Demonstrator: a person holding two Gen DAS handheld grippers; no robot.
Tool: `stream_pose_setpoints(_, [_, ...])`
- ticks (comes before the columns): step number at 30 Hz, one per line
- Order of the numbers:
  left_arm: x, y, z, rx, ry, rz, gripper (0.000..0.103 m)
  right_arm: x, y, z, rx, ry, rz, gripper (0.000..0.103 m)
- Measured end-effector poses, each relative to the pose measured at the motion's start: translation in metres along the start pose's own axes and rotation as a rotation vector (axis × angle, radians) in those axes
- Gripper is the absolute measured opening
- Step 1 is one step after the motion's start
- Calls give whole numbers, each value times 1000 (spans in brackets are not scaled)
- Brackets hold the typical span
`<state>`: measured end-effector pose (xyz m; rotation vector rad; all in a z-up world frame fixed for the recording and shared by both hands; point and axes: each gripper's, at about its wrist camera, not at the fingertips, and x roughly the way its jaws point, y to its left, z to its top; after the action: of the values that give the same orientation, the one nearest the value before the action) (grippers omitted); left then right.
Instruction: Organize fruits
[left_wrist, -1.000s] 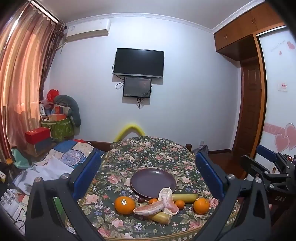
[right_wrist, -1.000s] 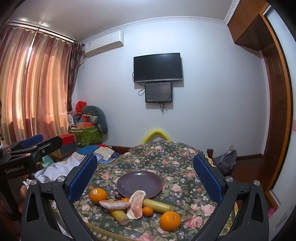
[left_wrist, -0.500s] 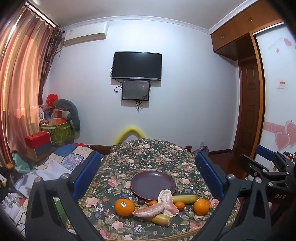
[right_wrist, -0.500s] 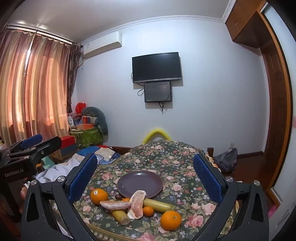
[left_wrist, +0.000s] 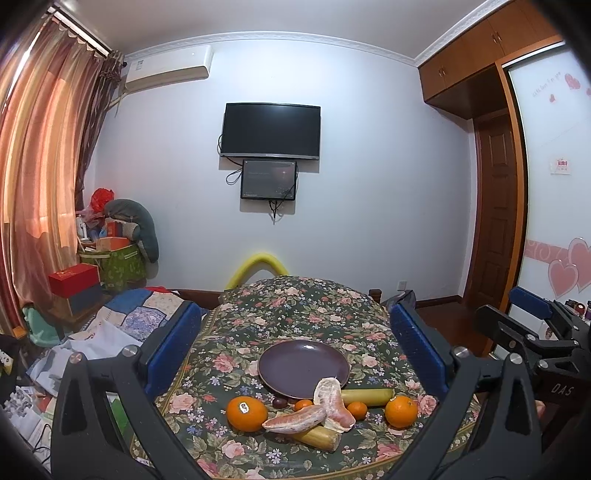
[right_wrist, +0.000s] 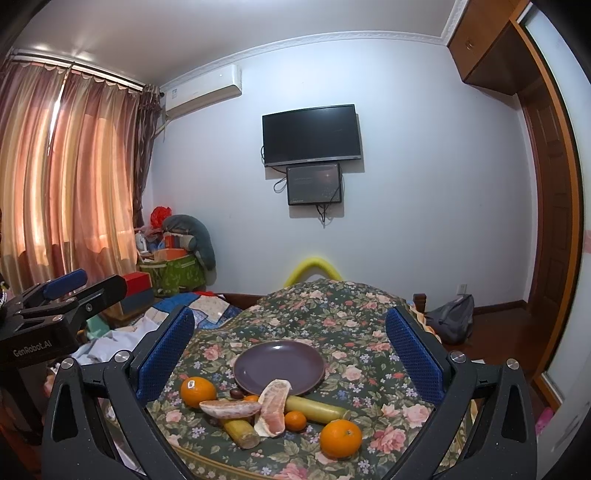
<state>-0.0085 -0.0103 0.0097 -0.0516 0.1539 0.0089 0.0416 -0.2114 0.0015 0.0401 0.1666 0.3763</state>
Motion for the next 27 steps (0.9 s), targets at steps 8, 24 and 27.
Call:
stream_pose_setpoints(8, [1,-1,0,1,1,-2,103,0,-1,-1,3,-2,2,103])
stream_pose_setpoints(24, [3,-1,-1,-1,8,-7,103,0,-4,-1,17,4,5,103])
stream_pose_setpoints(27, [3,-1,-1,-1,11,-8,103,0,-5,-2,18,5,5,103])
